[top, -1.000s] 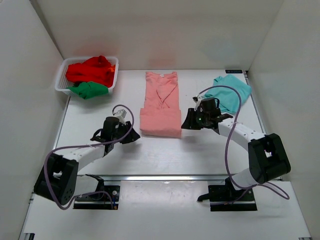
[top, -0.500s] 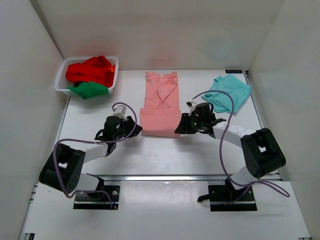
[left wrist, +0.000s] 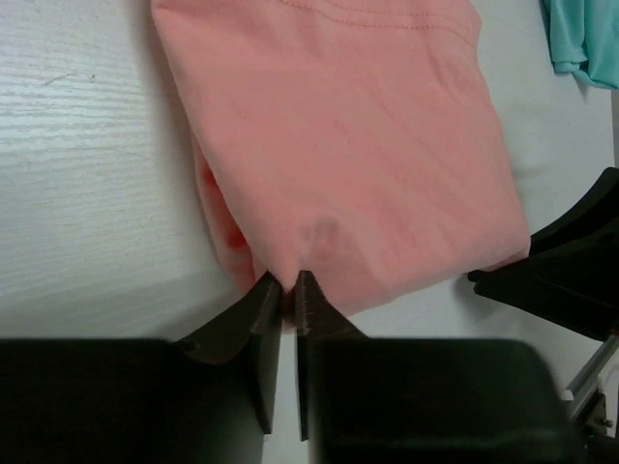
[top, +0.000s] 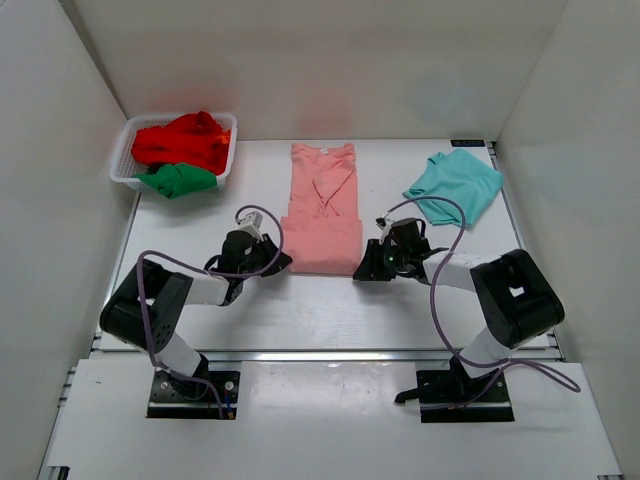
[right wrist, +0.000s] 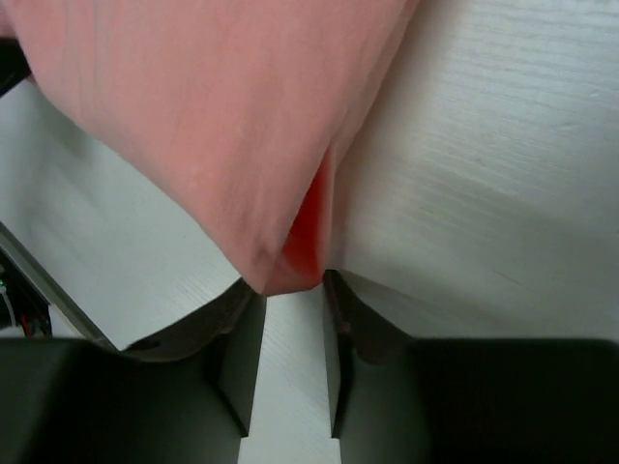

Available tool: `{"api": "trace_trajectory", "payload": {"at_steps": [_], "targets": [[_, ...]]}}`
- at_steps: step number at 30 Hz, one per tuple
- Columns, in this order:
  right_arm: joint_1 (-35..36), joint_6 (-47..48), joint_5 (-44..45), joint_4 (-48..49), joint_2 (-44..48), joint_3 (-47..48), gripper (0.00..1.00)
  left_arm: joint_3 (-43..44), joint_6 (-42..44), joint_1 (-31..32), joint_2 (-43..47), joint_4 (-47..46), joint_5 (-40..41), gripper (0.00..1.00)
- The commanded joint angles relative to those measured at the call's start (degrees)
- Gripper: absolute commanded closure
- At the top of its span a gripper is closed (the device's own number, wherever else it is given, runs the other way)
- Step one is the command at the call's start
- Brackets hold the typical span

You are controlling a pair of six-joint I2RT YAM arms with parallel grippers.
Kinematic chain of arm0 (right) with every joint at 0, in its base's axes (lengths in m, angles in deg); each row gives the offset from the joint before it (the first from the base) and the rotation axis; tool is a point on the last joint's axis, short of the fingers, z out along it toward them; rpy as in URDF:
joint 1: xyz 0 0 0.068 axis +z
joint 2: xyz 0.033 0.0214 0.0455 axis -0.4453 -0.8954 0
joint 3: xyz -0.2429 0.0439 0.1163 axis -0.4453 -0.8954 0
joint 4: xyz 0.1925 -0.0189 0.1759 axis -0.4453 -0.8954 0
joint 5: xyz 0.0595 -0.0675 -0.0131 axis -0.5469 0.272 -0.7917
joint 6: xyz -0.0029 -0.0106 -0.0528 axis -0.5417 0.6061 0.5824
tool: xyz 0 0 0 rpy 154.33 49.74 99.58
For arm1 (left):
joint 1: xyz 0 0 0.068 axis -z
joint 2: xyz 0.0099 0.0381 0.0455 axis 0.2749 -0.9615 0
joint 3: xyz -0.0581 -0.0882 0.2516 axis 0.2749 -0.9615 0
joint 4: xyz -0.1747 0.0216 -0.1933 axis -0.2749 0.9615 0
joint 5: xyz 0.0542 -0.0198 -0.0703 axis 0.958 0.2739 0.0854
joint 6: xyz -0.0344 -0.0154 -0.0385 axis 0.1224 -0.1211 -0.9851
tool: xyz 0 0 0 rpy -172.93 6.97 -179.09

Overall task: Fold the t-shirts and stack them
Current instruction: Grab one side of the 2/3 rectangular tshirt with both arms

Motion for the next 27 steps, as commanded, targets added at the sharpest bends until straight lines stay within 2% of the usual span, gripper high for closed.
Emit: {"api": "trace_trajectory", "payload": {"at_steps": [1, 3, 5, 6, 7, 10, 13, 16, 17, 19, 23, 27], "targets": [[-0.4, -1.6, -1.8, 5.8, -1.0, -1.0, 0.82, 2.9, -1.7, 0.8, -1.0, -3.1, -0.6, 0.83], [-0.2, -1.7, -2.6, 7.2, -1.3, -1.7, 0.88, 3.1, -2.2, 0.5, -2.7, -3.5, -1.9, 0.88], [-0.2, -2.5, -2.3, 9.5, -0.9, -2.6, 0.83, 3.0, -3.3, 0.5, -3.2, -3.8, -2.6, 0.77], [0.1, -2.6, -2.1, 9.4, -0.7, -2.8, 0.81, 2.4, -4.1, 0.5, -2.8, -4.1, -3.1, 0.61], [-0.2, -2.0, -2.5, 9.4, -0.4, -2.8, 0.74, 1.3, -4.6, 0.6, -2.6, -4.5, -2.7, 0.55], [-0.1, -2.2, -1.6, 9.6, 0.4, -3.8, 0.62, -0.9, -5.0, 1.8, 0.2, -4.0, -1.4, 0.49], [-0.2, -2.0, -1.2, 10.2, -0.1, -3.3, 0.61, -1.8, -4.7, 2.4, 2.0, -4.4, 0.8, 0.46], [-0.7, -2.4, -1.6, 10.4, -1.6, -2.2, 0.63, -0.4, -5.3, 2.1, -0.6, -4.3, 0.4, 0.54], [-0.7, -2.4, -1.9, 10.4, -1.8, -2.0, 0.80, -0.2, -5.6, 2.0, -1.2, -4.1, 0.2, 0.72], [-0.7, -3.4, -1.9, 9.9, -3.0, -2.0, 1.00, 1.1, -6.8, 1.8, -2.9, -2.7, -0.1, 1.00], [0.8, -3.8, 0.6, 5.8, 2.1, -5.6, 1.00, 1.1, -6.3, 2.3, -0.7, 6.6, 0.0, 1.00], [5.5, -4.0, 2.8, -3.3, 9.8, -8.7, 1.00, -1.5, -3.4, 3.8, 7.2, 17.9, -0.9, 1.00]]}}
